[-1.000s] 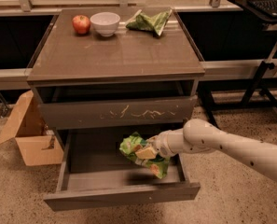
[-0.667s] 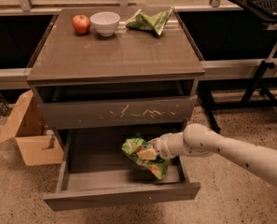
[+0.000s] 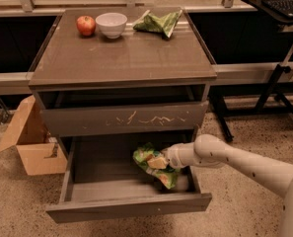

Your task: Place green rice chip bag into middle drawer

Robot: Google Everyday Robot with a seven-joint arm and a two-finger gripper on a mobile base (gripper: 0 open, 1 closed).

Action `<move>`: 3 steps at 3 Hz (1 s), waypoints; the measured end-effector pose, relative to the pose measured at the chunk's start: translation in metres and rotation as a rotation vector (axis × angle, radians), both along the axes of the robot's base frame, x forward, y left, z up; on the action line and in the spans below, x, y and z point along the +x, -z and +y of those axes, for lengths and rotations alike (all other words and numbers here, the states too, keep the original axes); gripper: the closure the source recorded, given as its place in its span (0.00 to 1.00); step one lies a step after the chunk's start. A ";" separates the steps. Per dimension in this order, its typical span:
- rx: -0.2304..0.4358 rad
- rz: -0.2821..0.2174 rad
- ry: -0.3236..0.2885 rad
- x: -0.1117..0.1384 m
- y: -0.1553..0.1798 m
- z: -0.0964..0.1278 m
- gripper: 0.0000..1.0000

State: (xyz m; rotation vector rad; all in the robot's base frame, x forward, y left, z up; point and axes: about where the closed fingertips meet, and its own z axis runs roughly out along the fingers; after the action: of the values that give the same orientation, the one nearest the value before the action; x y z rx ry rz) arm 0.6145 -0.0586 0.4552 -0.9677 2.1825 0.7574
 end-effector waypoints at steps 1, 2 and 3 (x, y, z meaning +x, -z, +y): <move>0.007 0.019 0.006 0.007 0.012 -0.001 0.34; 0.016 0.022 0.001 0.011 0.017 0.000 0.11; 0.028 0.009 0.012 0.011 0.013 -0.004 0.00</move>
Offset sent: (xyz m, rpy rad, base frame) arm 0.0177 -0.0036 -0.0197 0.0240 0.0204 -0.0014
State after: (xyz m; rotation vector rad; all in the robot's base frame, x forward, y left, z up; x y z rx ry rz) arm 0.6251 -0.0625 0.4418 -0.9385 2.1772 0.7861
